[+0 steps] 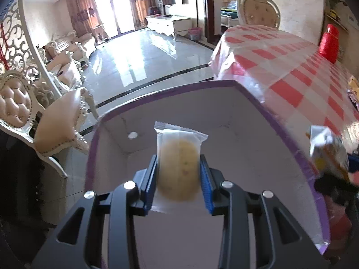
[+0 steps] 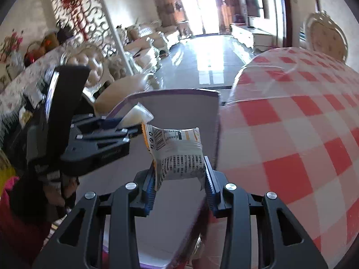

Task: Organize snacks
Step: 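Carry both held snacks over the white box beside the table, then open the left tool over the box while the right tool releases its packet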

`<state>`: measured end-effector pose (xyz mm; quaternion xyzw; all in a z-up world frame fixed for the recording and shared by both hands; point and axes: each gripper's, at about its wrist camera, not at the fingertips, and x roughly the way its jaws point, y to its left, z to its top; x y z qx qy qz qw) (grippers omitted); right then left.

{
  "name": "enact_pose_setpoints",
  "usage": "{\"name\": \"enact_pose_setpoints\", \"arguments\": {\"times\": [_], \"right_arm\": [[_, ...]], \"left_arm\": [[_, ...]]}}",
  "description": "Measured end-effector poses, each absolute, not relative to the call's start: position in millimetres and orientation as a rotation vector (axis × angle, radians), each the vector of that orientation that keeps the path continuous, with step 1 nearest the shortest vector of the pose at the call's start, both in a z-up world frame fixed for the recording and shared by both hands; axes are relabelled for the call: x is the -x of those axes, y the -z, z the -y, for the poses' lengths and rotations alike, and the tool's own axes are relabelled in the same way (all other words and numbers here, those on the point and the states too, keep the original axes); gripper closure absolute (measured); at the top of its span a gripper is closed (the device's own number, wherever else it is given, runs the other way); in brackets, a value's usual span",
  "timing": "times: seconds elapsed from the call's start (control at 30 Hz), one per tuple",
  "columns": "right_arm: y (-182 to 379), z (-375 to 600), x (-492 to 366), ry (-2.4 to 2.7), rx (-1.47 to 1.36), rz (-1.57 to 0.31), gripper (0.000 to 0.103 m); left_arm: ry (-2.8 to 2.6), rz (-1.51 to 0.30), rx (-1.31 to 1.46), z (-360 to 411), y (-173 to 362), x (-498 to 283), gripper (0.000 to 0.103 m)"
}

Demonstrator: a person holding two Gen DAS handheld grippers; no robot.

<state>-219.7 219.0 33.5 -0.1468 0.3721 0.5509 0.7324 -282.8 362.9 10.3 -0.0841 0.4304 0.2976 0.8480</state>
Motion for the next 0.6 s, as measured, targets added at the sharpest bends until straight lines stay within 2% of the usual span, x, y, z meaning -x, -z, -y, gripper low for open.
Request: {"name": "enact_pose_setpoints", "arguments": {"times": [0.3, 0.37, 0.4, 0.43, 0.47, 0.5, 0.6], "right_arm": [[-27, -227, 237, -1.234, 0.407, -0.845, 0.061], [-27, -225, 234, -1.230, 0.398, -0.857, 0.057], [-26, -225, 232, -1.232, 0.393, -0.861, 0.053], [-27, -224, 230, -1.233, 0.383, -0.864, 0.044], [-27, -223, 228, -1.232, 0.371, -0.867, 0.041], [-27, -224, 225, -1.233, 0.363, -0.868, 0.038], [-26, -223, 219, -1.237, 0.343, -0.876, 0.038]], "left_arm": [[-0.664, -0.945, 0.174, -373, 0, 280, 0.064], [-0.673, -0.950, 0.185, -376, 2, 280, 0.058], [-0.677, -0.952, 0.189, -377, 2, 281, 0.048], [-0.682, -0.950, 0.191, -377, 2, 281, 0.034], [-0.688, -0.946, 0.189, -377, 1, 282, 0.028], [-0.697, -0.941, 0.177, -375, 0, 281, 0.025], [-0.703, -0.946, 0.165, -373, 1, 278, 0.022]]}}
